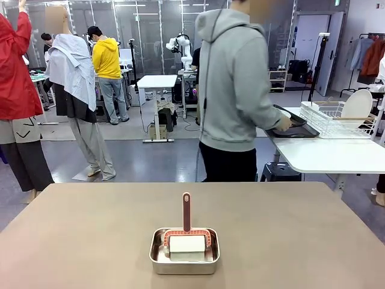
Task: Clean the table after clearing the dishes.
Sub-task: When the right (or left) Handle tray is removed, use the right hand (or left hand) to clean the right (or left) side of the table with the Lint Roller.
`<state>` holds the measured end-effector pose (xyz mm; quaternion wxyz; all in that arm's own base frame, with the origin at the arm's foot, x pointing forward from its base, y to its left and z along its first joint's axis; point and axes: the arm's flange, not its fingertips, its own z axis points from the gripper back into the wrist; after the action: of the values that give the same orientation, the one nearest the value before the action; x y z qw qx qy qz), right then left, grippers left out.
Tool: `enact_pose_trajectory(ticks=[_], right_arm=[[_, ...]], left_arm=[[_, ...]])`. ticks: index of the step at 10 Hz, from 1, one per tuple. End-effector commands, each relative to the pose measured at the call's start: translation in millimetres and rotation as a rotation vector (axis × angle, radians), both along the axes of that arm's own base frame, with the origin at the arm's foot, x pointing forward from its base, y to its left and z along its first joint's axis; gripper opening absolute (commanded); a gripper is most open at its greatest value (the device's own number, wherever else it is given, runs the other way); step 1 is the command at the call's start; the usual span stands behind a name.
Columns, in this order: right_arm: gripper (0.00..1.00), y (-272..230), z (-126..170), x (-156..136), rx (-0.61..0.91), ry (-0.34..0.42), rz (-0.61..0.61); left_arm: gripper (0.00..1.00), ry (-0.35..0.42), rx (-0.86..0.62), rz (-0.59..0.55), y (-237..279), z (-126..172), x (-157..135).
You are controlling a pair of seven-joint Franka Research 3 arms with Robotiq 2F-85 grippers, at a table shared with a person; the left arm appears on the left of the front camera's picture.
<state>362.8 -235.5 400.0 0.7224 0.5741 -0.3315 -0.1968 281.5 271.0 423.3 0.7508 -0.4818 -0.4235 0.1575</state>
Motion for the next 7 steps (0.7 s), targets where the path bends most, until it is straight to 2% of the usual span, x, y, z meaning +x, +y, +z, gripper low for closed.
enact_pose_trajectory(ticks=[1,2,3,5,7], right_arm=[[1.00,-1,3,0,-0.007,0.006,0.017],[1.00,-1,3,0,-0.007,0.006,0.017],[1.00,-1,3,0,-0.007,0.006,0.017],[1.00,-1,3,0,-0.007,0.006,0.017],[1.00,-1,3,0,-0.007,0.006,0.017]], left_arm=[[1.00,0.000,0.000,0.000,0,0,0],[1.00,-0.057,0.121,-0.095,-16,21,9],[1.00,-0.067,0.238,-0.200,-47,51,35],[1.00,-0.135,0.439,-0.475,-156,117,104],[1.00,-0.139,0.614,-0.760,-272,145,146]])
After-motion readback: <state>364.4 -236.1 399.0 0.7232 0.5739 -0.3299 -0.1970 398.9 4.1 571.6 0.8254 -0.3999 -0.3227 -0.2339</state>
